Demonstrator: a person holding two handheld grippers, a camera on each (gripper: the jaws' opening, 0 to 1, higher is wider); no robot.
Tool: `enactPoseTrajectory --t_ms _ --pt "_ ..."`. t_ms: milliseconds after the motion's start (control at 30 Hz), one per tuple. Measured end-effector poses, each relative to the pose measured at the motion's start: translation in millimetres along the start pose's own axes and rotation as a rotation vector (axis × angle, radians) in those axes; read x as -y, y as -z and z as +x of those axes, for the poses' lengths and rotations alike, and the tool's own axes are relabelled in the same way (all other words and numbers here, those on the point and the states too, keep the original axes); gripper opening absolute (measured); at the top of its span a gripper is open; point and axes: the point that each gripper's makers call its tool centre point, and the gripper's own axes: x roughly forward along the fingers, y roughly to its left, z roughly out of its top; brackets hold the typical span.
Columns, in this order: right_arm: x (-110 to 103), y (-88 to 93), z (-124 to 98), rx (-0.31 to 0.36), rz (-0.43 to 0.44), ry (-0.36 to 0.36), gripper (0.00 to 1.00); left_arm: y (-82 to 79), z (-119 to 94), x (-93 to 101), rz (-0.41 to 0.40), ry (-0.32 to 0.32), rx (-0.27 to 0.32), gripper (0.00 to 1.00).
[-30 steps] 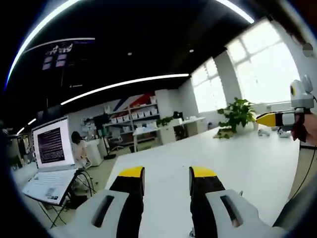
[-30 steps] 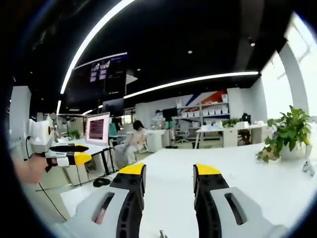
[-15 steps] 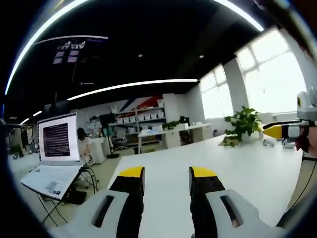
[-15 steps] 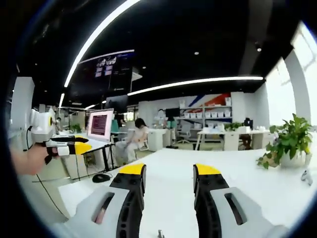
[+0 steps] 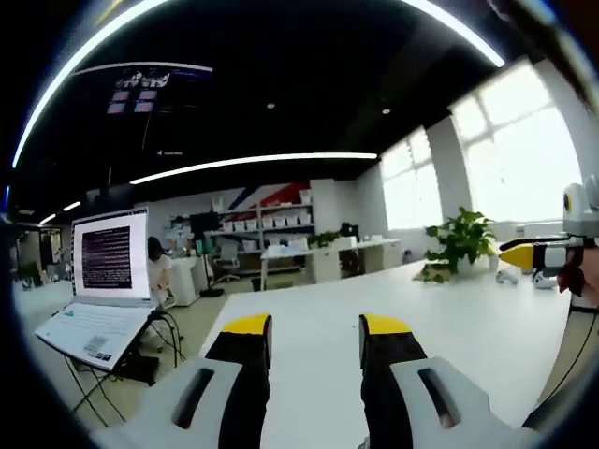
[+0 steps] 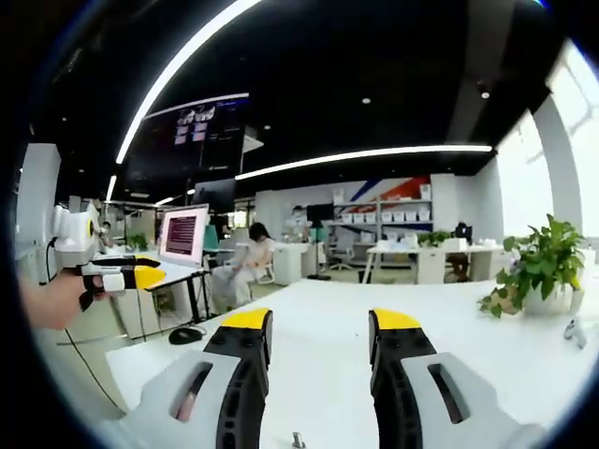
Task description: Place the washer onto the threaded stud by aligning its center hole with the stud, sliding it down to the base, and recovering from edge contact or off-axis alignment until the washer reaches the visible bottom stop.
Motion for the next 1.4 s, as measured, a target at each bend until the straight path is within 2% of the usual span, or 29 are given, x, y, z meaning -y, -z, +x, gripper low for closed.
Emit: enactPoseTrajectory --t_ms 100,267,433,600,1100,1133,1300,1400 --pt "2 1.6 -1 -0.003 0.026 0.006 0.45 -1.5 -1 1.0 0.025 -0.003 0.002 0.36" --pt "-5 2.1 -1 -0.011 -0.002 -0.006 0.46 -0.6 1 1.7 0.032 -0.003 0.004 0.40" --pt "-11 7.5 -2 -0.033 -0.011 -0.021 0.46 -0.6 1 -0.8 0.025 -0.011 0.004 0.40" --pt "-9 5.9 0 -0.027 -0.012 -0.022 0.46 0.7 2 -2.1 0.024 -0.014 0.002 0.40" --pt "-12 9.2 6 -0.039 -0.019 -0.043 0.46 2.7 4 0.8 0.045 -0.004 -0.013 0.39" --pt "-13 11.3 7 -0.046 -0.022 -0.045 0.46 1.0 1 5.2 0.043 0.001 -0.014 0.39" --pt "-17 12.9 8 -0.053 -0.034 -0.057 0.46 -2.5 -1 5.3 0.088 -0.004 -0.010 0.39" --pt "-18 11.7 9 -0.046 -0.030 -0.059 0.46 -1.0 -3 5.3 0.080 -0.004 -0.013 0.39"
